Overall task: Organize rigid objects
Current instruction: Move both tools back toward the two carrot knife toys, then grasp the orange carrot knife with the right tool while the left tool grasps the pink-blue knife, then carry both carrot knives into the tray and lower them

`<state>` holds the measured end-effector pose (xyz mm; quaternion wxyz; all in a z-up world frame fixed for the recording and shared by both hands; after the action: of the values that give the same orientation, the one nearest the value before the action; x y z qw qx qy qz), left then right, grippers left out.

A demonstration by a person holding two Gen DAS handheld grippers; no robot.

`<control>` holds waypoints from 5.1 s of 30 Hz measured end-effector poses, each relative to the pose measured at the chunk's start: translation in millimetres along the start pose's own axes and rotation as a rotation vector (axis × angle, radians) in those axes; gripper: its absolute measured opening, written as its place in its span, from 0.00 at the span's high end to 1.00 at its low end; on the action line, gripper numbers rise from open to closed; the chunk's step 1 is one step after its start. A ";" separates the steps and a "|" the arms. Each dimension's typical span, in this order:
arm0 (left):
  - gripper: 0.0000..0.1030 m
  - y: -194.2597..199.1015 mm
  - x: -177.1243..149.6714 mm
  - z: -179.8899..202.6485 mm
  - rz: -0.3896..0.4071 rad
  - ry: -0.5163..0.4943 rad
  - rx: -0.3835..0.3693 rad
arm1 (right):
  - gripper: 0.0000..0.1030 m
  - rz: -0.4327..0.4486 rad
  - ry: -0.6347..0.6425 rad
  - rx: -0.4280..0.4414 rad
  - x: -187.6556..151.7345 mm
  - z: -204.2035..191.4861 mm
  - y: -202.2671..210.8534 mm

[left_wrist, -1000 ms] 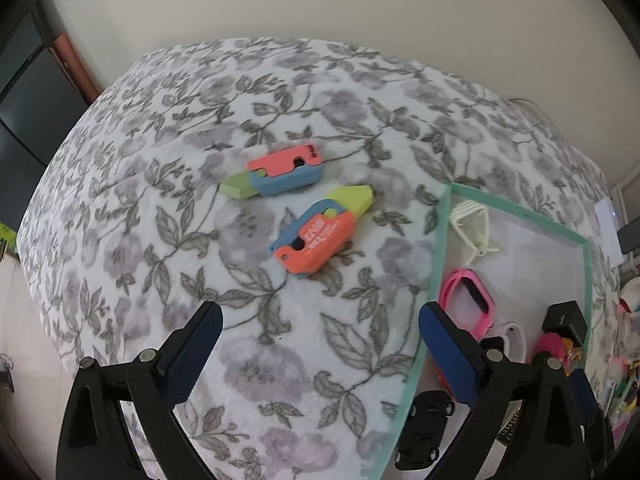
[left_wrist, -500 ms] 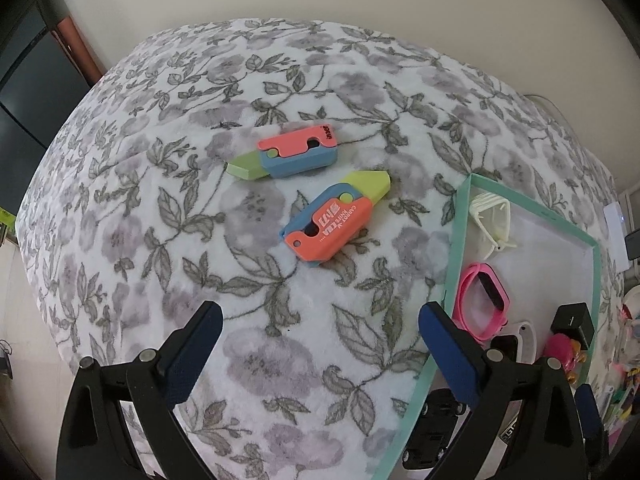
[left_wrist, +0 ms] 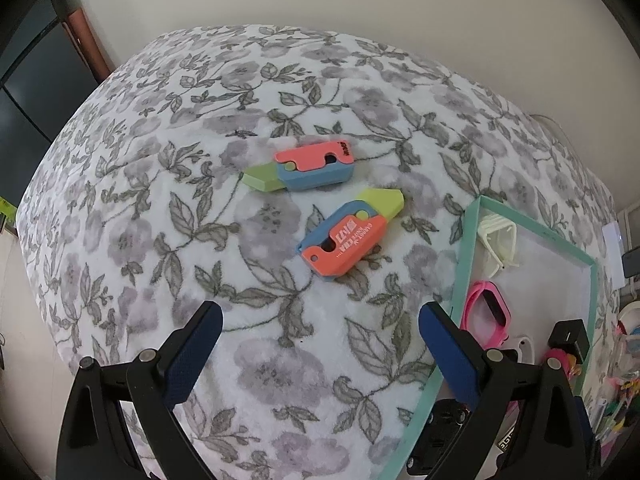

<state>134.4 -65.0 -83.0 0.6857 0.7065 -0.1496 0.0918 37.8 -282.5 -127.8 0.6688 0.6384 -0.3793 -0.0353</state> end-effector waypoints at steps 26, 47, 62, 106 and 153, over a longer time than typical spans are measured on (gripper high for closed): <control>0.04 -29.5 18.6 -99.7 0.017 -0.046 0.156 | 0.00 0.031 0.206 0.165 1.3 -118.8 5.9; 0.04 -70.7 50.7 -144.4 0.058 -0.068 0.096 | 0.00 -0.085 0.230 0.155 -8.9 -188.9 -72.6; 0.04 -74.4 68.6 -128.6 0.116 -0.105 0.022 | 0.13 -0.086 0.190 0.069 2.8 -176.6 -89.2; 0.51 -95.5 83.9 -42.4 0.143 -0.388 -0.026 | 0.56 -0.090 0.196 0.100 11.9 -164.6 -91.0; 0.52 51.7 27.3 -12.8 0.206 -0.265 -0.156 | 0.57 0.069 -0.009 0.112 8.6 -54.9 45.6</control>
<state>143.5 -55.4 -24.7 0.6996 0.6381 -0.3166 0.0559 54.3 -233.4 -78.0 0.6312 0.6612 -0.4054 0.0060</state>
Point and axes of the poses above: each gripper's, at about its wrist camera, not at the fingertips, and y roughly against the way its jaws point, z to its right, x to its top, the point moved 3 cm from there along -y, roughly the way its jaws point, and after that the axes turned 8 degrees about -y, right-handed, at the moved point
